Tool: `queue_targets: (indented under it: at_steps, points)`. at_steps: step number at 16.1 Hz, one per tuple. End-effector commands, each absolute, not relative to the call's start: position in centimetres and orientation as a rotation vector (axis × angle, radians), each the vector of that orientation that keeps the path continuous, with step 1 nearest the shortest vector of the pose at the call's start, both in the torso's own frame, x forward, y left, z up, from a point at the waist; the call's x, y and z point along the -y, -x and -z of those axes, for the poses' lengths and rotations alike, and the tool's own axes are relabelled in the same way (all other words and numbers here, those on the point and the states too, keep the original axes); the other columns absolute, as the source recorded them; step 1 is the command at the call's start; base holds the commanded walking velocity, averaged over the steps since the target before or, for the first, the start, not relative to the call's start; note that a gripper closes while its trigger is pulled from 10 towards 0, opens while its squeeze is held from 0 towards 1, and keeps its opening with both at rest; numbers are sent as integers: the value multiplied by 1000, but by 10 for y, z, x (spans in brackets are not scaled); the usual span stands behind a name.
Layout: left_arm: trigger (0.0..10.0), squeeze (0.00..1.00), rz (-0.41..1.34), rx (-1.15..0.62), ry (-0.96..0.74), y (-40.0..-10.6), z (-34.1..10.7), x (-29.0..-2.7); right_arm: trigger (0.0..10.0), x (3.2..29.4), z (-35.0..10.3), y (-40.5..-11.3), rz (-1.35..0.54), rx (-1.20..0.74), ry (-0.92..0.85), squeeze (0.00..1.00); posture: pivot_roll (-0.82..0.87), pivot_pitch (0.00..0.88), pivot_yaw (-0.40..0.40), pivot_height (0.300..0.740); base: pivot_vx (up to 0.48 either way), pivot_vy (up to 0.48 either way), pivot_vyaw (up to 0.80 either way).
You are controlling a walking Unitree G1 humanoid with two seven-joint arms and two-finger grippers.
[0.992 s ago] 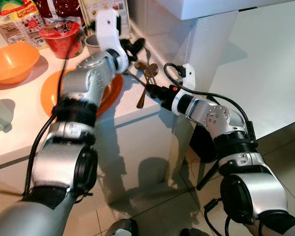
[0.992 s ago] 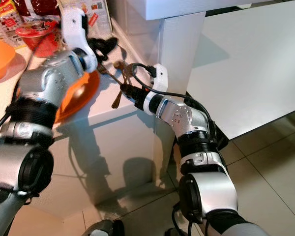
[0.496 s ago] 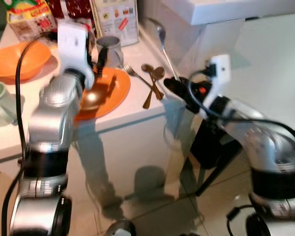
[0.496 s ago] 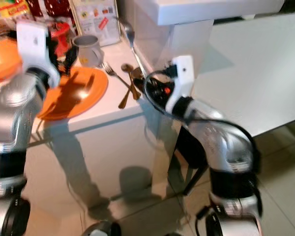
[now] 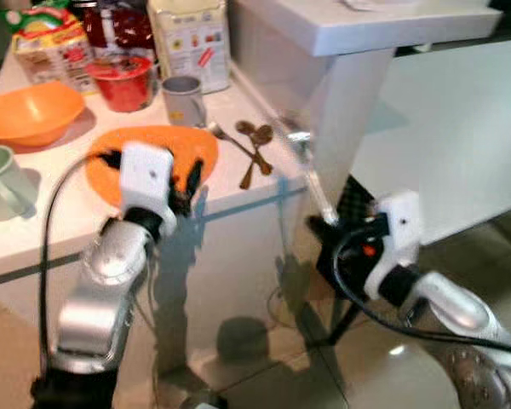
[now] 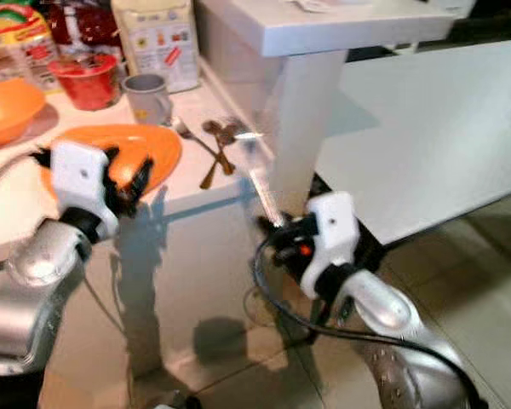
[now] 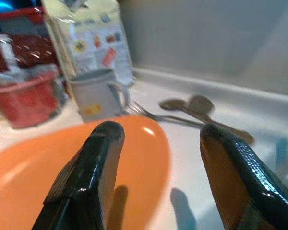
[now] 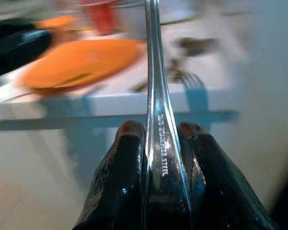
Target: Setting the table
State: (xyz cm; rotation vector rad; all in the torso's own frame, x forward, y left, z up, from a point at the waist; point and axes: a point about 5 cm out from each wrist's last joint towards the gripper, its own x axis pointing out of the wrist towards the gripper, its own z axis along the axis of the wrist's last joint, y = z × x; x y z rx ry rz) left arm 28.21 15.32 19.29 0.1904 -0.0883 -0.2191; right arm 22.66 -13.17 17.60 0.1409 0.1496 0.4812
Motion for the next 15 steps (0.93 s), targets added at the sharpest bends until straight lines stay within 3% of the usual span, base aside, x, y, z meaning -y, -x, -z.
queue_targets:
  at_steps: [1, 5, 10, 15]
  points:
    - [10000, 0, 222, 81, -185, -282, -187, -144, 10000, 145, -179, -230, -342, -87, -99, 0, -17, 0, 9, 740, 0, -319, 0]
    - [10000, 0, 159, -18, -92, -289, -156, -137, 10000, 164, -157, -246, -146, -118, -13, 0, -27, 0, 16, 740, 0, -393, 0]
    - [10000, 0, 136, -7, -119, -296, -157, -134, 10000, 155, -139, -250, -174, -149, 23, 0, -19, 0, 4, 740, 0, -455, 0]
    - [10000, 0, 140, -35, -101, -298, -151, -131, 10000, 153, -131, -256, -178, -154, 38, 0, -24, 0, 1, 740, 0, -454, 543]
